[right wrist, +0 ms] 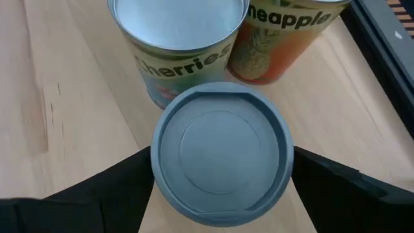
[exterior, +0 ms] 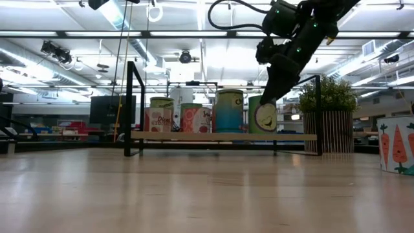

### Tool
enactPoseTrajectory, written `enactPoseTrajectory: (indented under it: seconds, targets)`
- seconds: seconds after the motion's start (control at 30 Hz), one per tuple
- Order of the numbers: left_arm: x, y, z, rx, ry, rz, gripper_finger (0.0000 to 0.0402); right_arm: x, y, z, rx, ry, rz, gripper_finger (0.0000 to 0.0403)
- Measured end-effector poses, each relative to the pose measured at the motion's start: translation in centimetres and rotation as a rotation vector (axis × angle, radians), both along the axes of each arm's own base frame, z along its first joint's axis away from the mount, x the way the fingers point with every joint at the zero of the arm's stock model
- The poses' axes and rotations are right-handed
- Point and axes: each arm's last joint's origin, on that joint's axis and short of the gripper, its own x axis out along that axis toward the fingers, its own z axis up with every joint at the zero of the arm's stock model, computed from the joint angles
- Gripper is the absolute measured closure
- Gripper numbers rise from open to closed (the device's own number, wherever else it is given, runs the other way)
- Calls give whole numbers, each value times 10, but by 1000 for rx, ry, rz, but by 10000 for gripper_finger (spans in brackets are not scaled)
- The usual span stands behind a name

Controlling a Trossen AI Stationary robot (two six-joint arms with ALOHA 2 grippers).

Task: Pick and place cans onto a shelf
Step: Put the canned chicken soup on the shelf, then put the canned carrots on the shelf

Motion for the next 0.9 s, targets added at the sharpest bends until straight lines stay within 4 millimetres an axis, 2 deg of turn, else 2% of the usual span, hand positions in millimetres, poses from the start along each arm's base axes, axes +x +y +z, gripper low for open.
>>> enactPoseTrajectory:
  seconds: [0.2, 0.57, 0.73, 0.9]
  targets:
    - [0, 0, 0, 0, -1, 0, 324, -2, 0, 6, -2, -5, 0, 31]
    - [0, 0, 0, 0, 0, 0, 324, 1, 0, 44, -44, 28, -27, 27]
    - [0, 0, 0, 0, 0, 0, 324, 1, 9, 58, -28, 59, -8, 27]
    - [0, 0, 0, 0, 0, 0, 324, 5, 27, 63, -17, 42, 35, 27]
